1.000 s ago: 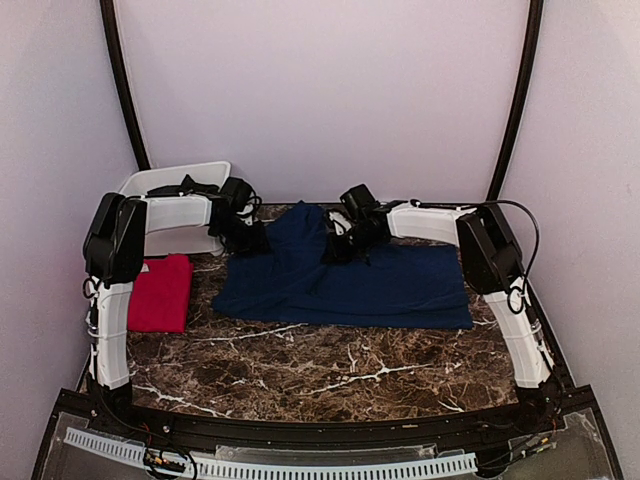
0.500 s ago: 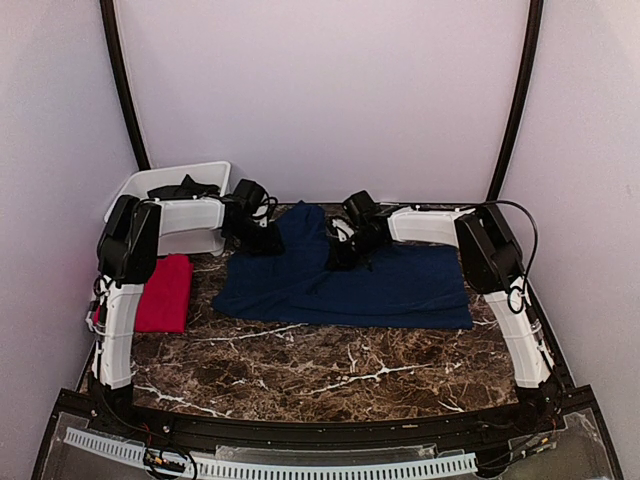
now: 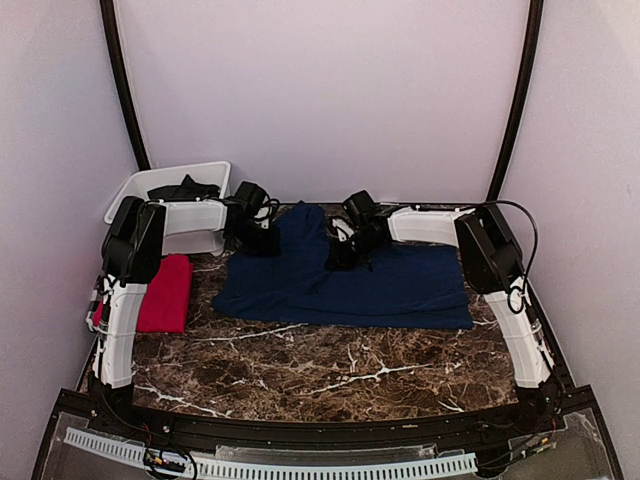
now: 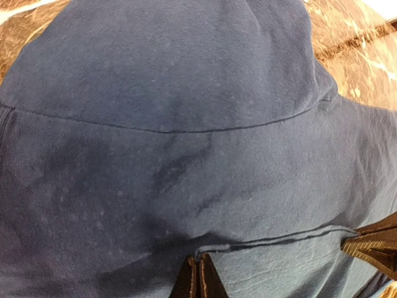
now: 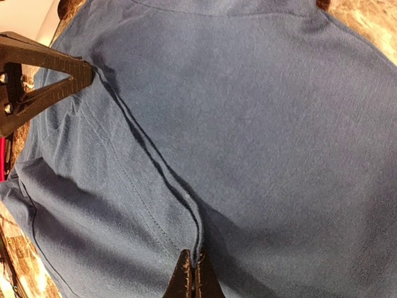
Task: Fold and stack the mixed laundry pile
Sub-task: Adjust the 1/3-folded T-shirt at the center of the board.
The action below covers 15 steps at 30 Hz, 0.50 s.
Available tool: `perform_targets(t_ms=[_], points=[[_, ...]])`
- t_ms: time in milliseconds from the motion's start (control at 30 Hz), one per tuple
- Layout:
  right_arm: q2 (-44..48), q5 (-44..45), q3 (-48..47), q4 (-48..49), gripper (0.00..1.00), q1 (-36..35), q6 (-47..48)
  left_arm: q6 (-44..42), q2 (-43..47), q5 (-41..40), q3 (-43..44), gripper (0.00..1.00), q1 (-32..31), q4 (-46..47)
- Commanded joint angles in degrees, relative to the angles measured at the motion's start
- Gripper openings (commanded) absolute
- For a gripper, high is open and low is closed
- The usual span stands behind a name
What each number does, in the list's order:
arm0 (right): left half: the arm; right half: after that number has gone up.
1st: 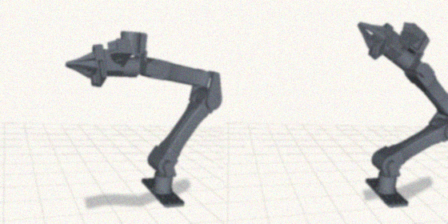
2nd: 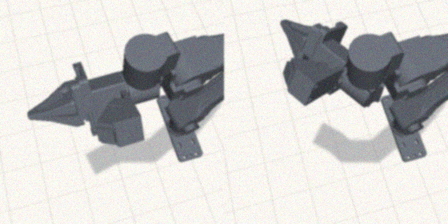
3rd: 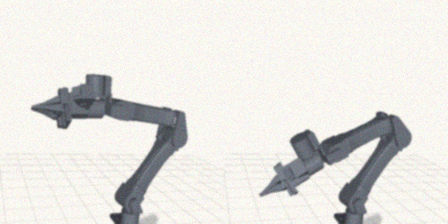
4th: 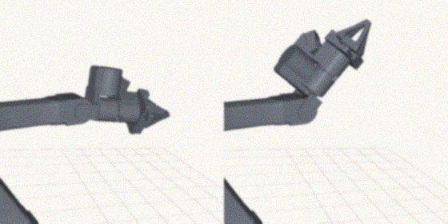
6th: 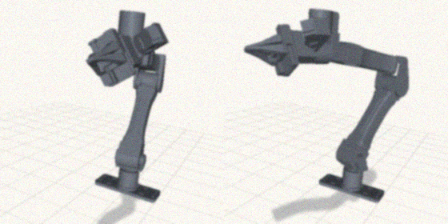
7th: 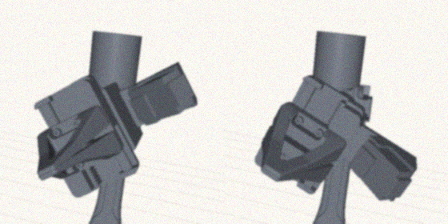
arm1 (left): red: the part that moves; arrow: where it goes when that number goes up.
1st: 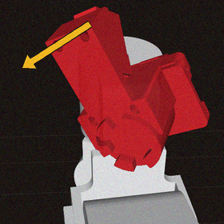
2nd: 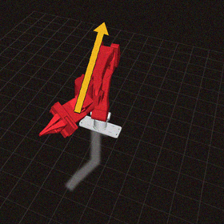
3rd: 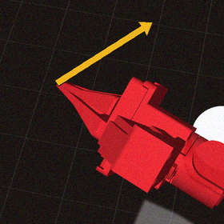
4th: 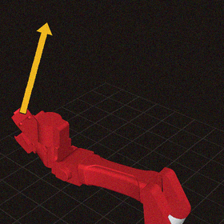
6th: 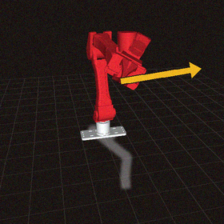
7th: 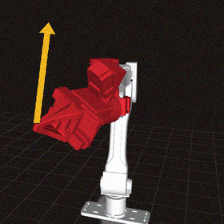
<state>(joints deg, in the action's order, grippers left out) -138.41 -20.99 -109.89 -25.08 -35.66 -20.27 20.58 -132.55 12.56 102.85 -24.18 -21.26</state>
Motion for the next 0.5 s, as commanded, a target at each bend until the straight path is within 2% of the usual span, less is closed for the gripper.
perform_targets(t_ms=[0, 467], points=[[3.19, 0.35, 1.19, 3.79, 0.0, 0.26, -0.34, -0.86, 3.47, -0.92, 0.31, 0.0, -0.25, -0.16], [2.64, 0.96, -2.73, 5.51, 0.0, 0.46, 0.32, -1.15, 10.26, -6.05, -4.24, 0.0, -0.25, 4.34]])
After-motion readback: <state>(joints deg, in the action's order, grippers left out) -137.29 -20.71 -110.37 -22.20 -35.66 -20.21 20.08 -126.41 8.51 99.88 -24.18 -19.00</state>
